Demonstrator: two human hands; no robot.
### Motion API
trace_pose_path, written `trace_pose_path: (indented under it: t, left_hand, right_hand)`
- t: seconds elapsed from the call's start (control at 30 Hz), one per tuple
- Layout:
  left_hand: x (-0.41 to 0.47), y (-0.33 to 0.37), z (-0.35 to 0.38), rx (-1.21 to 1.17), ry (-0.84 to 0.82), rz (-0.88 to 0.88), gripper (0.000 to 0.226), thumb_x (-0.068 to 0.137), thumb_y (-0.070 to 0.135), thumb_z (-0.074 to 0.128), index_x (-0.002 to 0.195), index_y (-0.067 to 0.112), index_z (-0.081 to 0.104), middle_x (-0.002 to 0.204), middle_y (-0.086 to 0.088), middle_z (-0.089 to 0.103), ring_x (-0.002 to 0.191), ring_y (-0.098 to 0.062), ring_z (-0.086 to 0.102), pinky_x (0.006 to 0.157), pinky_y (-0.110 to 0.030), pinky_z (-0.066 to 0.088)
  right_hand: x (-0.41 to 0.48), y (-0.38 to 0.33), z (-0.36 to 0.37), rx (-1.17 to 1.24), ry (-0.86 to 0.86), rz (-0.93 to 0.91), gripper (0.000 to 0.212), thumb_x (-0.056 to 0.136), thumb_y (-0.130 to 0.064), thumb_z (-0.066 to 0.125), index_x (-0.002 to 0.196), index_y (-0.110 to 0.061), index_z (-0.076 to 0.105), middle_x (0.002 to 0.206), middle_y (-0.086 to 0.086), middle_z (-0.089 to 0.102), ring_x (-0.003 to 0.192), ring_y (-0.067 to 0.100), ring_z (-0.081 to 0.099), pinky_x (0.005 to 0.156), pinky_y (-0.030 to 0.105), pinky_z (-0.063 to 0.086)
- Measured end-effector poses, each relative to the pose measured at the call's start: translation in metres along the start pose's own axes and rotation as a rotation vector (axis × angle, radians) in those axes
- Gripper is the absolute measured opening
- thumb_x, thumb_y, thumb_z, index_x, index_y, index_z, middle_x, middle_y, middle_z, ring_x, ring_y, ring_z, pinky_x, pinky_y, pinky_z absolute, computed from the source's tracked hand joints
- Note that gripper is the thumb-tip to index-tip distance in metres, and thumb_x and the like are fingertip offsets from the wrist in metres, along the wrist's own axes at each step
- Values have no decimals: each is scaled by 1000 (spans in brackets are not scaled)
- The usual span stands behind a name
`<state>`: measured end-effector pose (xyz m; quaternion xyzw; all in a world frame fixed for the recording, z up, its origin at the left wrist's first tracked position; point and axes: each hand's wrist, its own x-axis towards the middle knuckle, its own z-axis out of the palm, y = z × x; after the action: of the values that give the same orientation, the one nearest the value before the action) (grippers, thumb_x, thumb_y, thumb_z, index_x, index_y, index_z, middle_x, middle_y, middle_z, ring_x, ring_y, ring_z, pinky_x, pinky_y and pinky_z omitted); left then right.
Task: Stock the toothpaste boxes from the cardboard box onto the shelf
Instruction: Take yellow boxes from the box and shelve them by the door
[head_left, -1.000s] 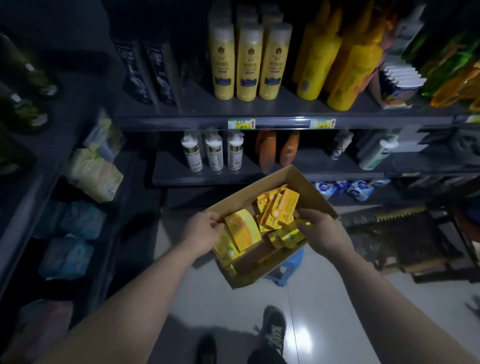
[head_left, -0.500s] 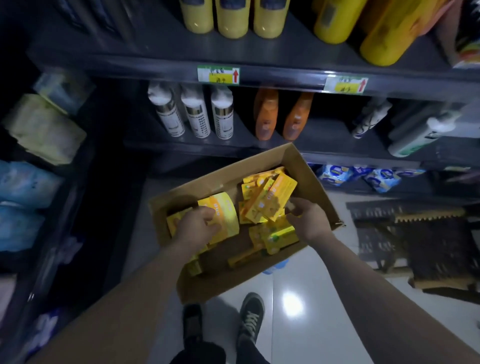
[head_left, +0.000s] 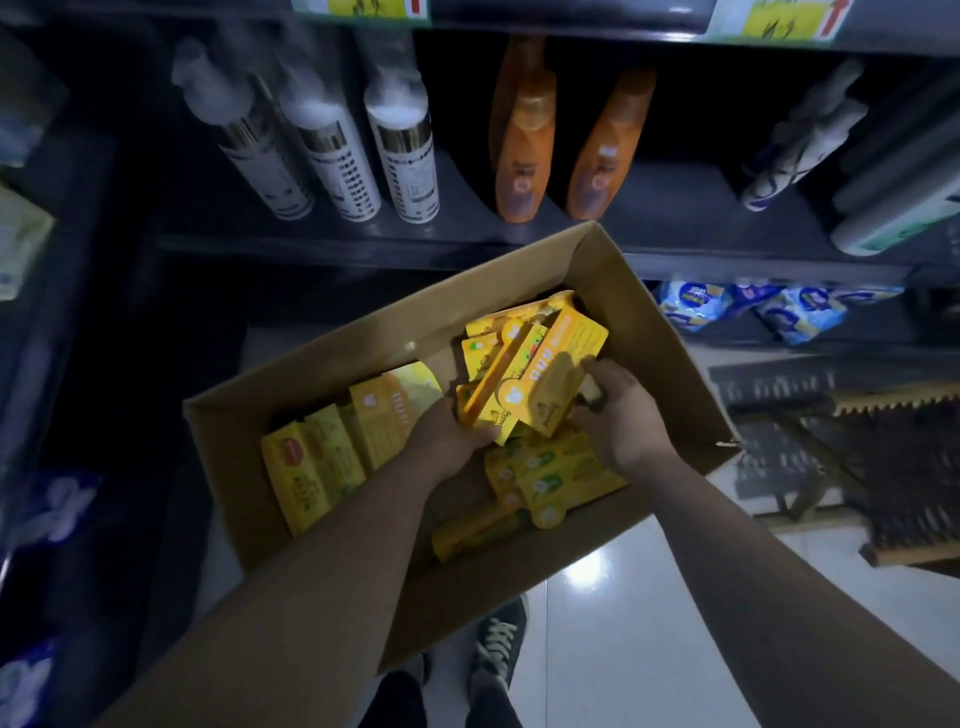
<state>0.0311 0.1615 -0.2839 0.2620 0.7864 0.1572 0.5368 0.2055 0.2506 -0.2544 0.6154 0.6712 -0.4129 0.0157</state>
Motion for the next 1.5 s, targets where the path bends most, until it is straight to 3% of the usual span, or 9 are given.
trace_pose_path:
  t: [0.23, 0.47, 0.67, 0.77, 0.97, 1.07, 1.17, 1.23, 1.5]
  left_hand:
    - [16, -9, 7, 74, 73, 27, 64, 70, 44, 79, 124, 17, 55, 124, -9, 52, 105, -24, 57, 89, -43, 51]
    - [0, -19, -21, -90, 247, 79, 47, 84, 28, 71, 123, 15, 48, 113, -1, 55, 99, -16, 54, 66, -25, 40]
    - [-27, -38, -45, -180, 355, 121, 46, 95, 30, 55, 137, 17, 39, 112, 8, 50, 100, -8, 49, 74, -22, 41]
    - [-30, -49, -49, -256, 358, 96, 43, 96, 31, 52, 136, 19, 40, 112, 8, 51, 104, -11, 53, 72, -22, 42]
    - [-36, -57, -54, -349, 369, 73, 39, 96, 31, 52, 132, 21, 41, 101, 13, 51, 103, -17, 58, 75, -28, 45]
    - [-45, -57, -61, -355, 395, 77, 39, 96, 31, 53, 132, 21, 41, 99, 13, 52, 104, -20, 60, 81, -35, 50]
    - [-63, -51, -72, -362, 410, 103, 38, 95, 32, 54, 130, 21, 42, 104, 7, 56, 105, -22, 60, 92, -47, 51]
    - [-79, -43, -81, -344, 431, 137, 33, 95, 30, 54, 125, 19, 45, 105, 3, 58, 101, -22, 60, 91, -46, 51]
    - [-138, -8, -129, -322, 524, 183, 28, 93, 29, 59, 117, 23, 48, 105, -1, 64, 95, -29, 64, 86, -49, 53]
  right_hand:
    - [5, 1, 11, 56, 9, 12, 60, 91, -3, 58, 144, -25, 40, 156, 1, 26, 139, 21, 33, 101, 25, 34]
    - [5, -6, 26, -16, -35, 19, 79, 85, -5, 67, 149, -28, 28, 160, -3, 6, 145, 23, 22, 109, 34, 35]
    - [9, -15, 49, -191, -18, 9, 100, 77, -33, 77, 151, -34, 11, 160, 1, -13, 147, 26, -5, 119, 48, 13]
    - [10, -20, 58, -229, 15, 28, 100, 78, -39, 75, 152, -34, 7, 159, 2, -16, 147, 32, 0, 116, 50, 20]
    - [-3, -35, 54, -312, 38, -24, 76, 95, -36, 52, 154, -20, 7, 160, 11, -5, 143, 39, 16, 109, 44, 33]
    - [-18, -45, 37, -74, 150, -54, 55, 99, -27, 41, 150, -13, 25, 156, 13, 22, 137, 34, 33, 106, 42, 35]
    - [-35, -55, 10, 260, 312, -37, 29, 100, -18, 36, 115, -6, 58, 109, 15, 60, 89, 23, 55, 75, 32, 42]
    - [-49, -63, -10, 426, 343, 14, 28, 101, -18, 35, 92, -6, 59, 80, 10, 58, 67, 17, 49, 61, 29, 36]
    - [-106, -117, -76, 775, 271, 182, 21, 95, -22, 50, 79, -18, 64, 74, 3, 69, 82, 36, 68, 83, 58, 53]
